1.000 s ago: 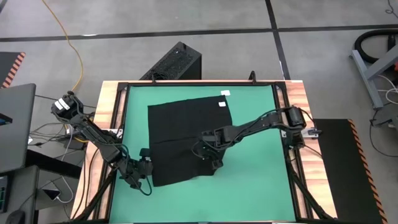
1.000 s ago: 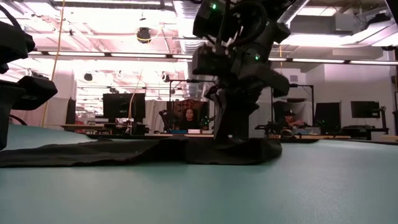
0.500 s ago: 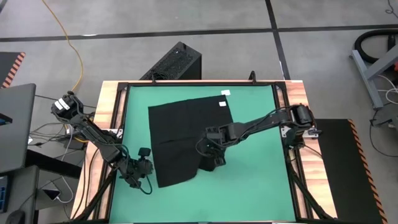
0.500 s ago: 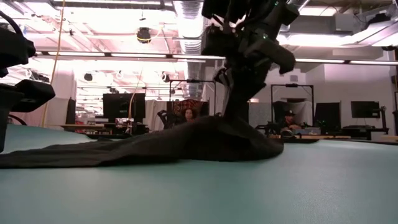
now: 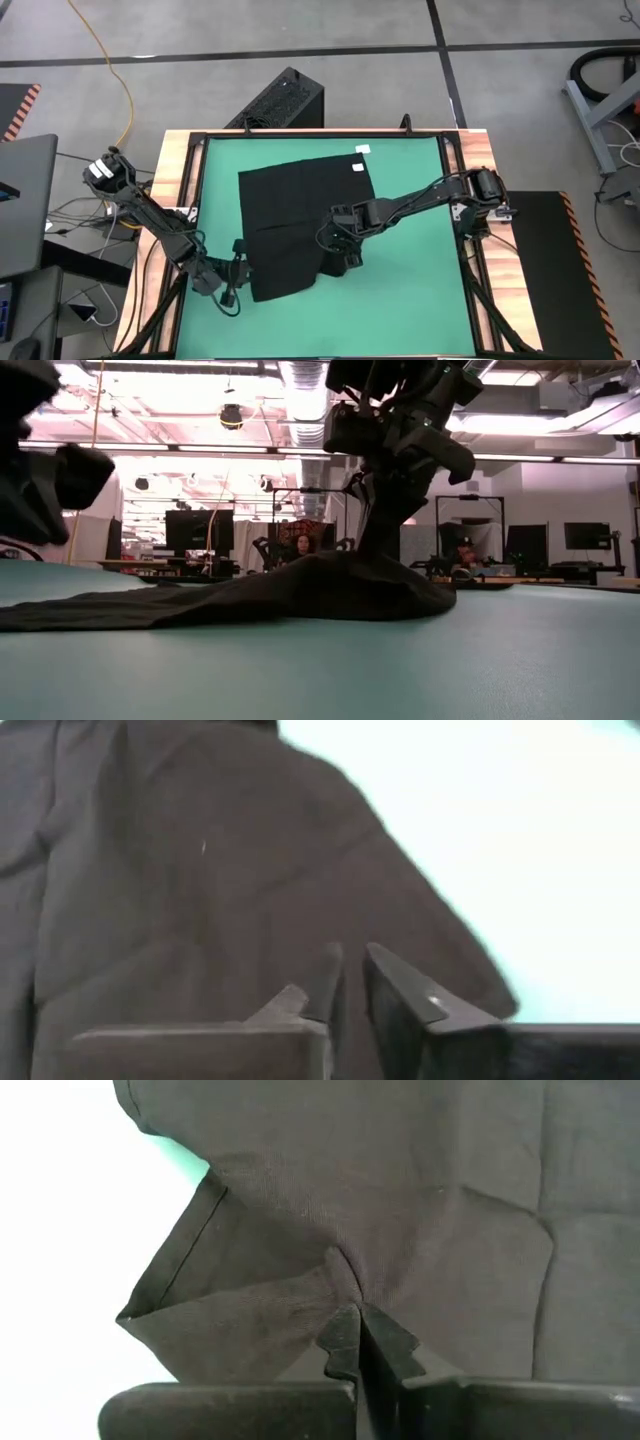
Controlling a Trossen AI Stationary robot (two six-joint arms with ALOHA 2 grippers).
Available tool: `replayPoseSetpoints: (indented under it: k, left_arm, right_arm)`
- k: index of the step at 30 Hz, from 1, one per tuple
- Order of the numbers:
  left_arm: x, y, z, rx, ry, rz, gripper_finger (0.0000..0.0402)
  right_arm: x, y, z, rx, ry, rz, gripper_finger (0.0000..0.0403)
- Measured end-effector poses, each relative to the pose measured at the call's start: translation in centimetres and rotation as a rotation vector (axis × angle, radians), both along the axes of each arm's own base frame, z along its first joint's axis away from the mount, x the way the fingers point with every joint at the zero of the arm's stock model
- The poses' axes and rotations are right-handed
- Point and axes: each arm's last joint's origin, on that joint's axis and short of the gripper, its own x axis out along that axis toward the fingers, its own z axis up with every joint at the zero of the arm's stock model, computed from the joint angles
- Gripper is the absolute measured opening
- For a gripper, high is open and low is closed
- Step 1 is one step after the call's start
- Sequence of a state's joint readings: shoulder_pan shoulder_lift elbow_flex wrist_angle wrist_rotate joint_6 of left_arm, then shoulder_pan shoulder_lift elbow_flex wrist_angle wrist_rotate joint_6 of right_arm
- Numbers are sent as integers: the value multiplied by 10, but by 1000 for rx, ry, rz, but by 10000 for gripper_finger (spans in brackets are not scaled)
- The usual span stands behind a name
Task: Roll towel
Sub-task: Roll the black towel
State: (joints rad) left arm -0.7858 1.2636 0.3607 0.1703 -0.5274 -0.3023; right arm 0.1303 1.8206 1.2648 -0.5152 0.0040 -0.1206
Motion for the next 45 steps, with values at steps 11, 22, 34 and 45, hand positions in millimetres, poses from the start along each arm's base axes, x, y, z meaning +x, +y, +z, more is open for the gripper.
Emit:
replayPoseSetpoints:
  k: [11, 22, 34, 45]
  left_arm:
    - [6, -8, -46, -14, 205, 40, 0]
    - [3, -6, -48, -55, 265, 96, 0]
    - [2, -5, -49, -50, 274, 95, 0]
    - [2, -6, -49, -49, 273, 94, 0]
  right_arm:
    - [0, 0, 0, -4, -1, 6, 21]
    - [-7, 10, 1, 4, 51, 7, 21]
    - [-20, 28, -3, -44, 139, -6, 21]
    - [-29, 44, 23, -138, 10, 3, 21]
